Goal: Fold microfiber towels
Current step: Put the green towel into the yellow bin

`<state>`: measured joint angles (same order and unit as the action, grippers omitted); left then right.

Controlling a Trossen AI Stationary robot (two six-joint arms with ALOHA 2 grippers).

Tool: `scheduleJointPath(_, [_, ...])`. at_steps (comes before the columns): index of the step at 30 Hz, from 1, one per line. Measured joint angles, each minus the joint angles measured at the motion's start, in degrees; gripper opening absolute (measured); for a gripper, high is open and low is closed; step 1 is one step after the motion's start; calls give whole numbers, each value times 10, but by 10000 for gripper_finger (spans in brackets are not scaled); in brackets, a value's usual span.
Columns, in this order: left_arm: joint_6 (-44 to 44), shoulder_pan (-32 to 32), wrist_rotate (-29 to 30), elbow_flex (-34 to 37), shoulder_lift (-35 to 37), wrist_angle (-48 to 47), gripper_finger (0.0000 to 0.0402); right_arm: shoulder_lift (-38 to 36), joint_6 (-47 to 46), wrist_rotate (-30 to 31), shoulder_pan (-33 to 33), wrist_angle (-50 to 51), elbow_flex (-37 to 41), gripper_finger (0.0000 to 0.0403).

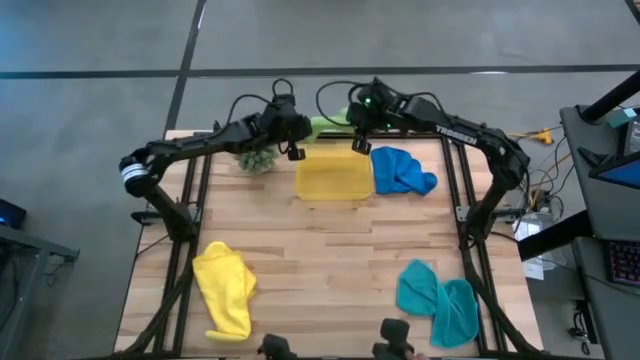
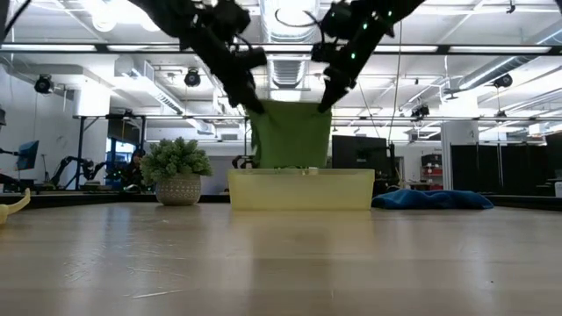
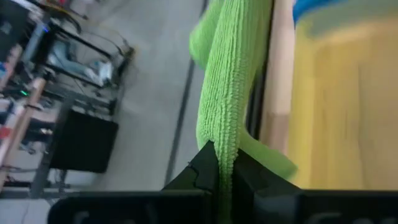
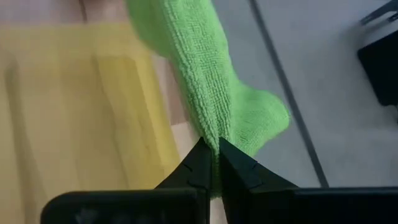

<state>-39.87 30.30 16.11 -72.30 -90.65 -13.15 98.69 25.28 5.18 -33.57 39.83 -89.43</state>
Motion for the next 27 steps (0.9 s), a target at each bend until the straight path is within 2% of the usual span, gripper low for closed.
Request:
scheduleJointPath(8, [5,-13,6,14,-54,-10,0,23,-12,-7,4,-11,57,13])
scheduleJointPath(18, [25,-54,11,20,-49,-57,0,11,-47,-29,41,-39,143,13])
scheduleJointPath(24, [51,-66,2,61,-50,-59,0,11,-71,-41,57,-89,185,13])
scheduleJointPath(27, [79,-72,-20,80,-49,-59,0,12,-86,-46,57,-94,190,13])
